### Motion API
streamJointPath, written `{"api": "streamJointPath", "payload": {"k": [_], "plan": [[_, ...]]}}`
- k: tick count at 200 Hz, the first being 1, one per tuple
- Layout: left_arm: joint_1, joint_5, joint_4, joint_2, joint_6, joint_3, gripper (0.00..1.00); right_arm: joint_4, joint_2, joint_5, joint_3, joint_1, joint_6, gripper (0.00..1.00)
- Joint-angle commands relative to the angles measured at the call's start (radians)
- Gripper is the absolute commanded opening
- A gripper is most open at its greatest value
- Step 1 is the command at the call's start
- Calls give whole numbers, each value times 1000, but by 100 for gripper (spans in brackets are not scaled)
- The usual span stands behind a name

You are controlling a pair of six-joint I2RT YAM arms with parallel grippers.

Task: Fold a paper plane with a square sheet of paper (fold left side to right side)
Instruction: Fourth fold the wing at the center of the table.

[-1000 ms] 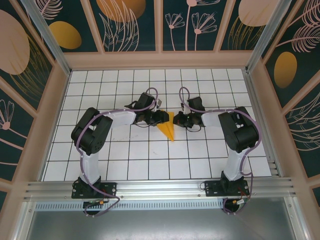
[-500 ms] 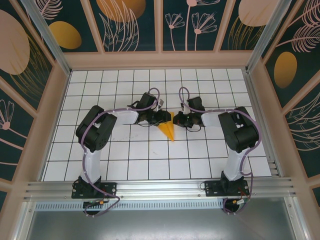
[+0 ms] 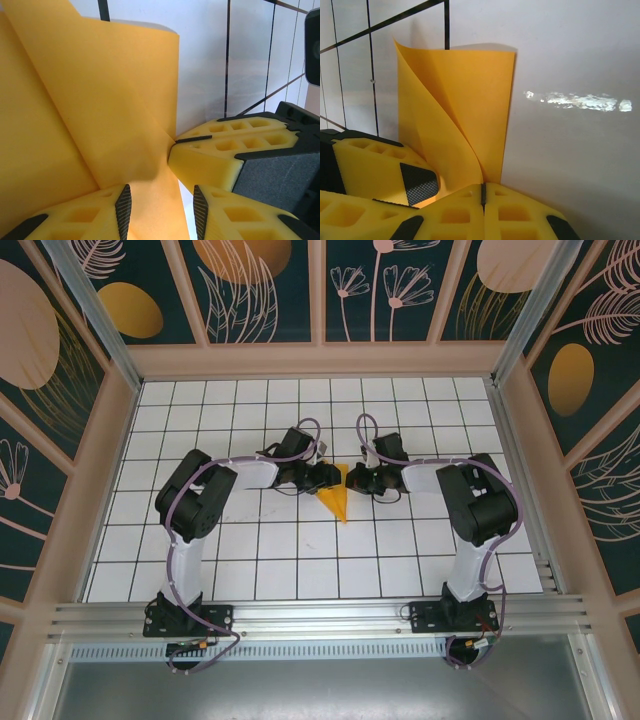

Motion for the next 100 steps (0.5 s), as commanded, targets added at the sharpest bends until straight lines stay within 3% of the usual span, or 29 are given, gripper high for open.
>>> {"api": "streamJointPath", "payload": {"k": [1, 21, 76, 100], "plan": [[-3, -31, -36, 45, 28, -1, 41, -85, 22, 50, -8, 15, -21, 3], [-3, -44, -43, 54, 30, -10, 41, -61, -14, 28, -6, 8, -15, 6], [-7, -72, -42, 74, 22, -39, 40, -118, -154, 46, 17, -31, -20, 27], [-8, -87, -55, 76, 26, -36, 39, -152, -229, 36, -20, -35, -28, 27]]}}
